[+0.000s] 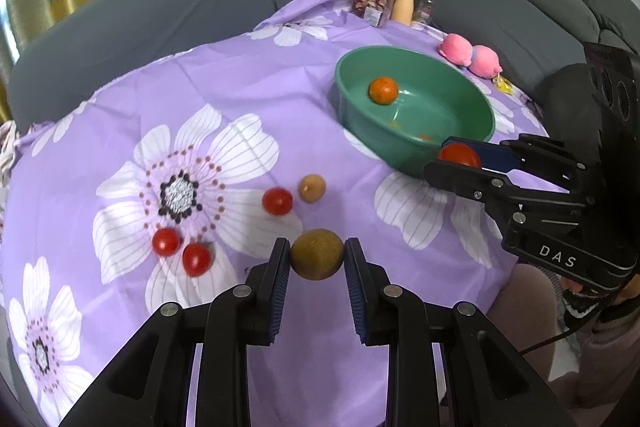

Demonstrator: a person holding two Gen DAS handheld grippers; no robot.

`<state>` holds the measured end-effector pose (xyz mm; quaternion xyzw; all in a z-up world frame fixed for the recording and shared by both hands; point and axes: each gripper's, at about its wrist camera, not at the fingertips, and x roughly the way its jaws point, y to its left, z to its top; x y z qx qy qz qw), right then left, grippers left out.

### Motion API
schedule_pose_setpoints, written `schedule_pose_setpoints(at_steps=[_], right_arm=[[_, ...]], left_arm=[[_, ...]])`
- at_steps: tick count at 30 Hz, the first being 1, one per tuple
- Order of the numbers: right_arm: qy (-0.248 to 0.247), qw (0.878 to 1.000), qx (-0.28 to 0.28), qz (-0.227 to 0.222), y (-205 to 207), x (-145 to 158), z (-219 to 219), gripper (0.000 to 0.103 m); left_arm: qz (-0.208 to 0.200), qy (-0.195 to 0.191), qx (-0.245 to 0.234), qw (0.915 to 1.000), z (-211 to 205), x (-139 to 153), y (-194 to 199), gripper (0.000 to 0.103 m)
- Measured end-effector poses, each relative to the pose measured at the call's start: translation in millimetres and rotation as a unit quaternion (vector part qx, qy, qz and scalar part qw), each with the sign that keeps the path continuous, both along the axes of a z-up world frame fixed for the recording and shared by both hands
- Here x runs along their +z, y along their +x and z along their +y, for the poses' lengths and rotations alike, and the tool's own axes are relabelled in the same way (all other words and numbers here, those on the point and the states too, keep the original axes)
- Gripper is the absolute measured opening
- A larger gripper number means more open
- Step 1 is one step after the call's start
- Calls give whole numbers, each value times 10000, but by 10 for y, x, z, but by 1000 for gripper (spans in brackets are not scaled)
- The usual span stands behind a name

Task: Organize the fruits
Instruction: 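Carry the yellow tomato with the left tool over the green bowl while the right tool carries the red tomato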

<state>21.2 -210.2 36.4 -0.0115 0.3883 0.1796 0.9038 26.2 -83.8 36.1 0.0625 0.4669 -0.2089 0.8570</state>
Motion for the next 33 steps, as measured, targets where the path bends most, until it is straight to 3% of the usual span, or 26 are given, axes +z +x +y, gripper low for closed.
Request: schedule_pose_setpoints(at_steps=[21, 33], right_arm=[[97, 9982, -569, -127, 186, -38, -527, 31], [18, 9959, -908, -47, 390, -172, -741, 31]], left_arm=[[-286, -71, -626, 9976, -766, 225, 524, 28], [-118, 148, -845, 9962, -1121, 32, 871, 28]])
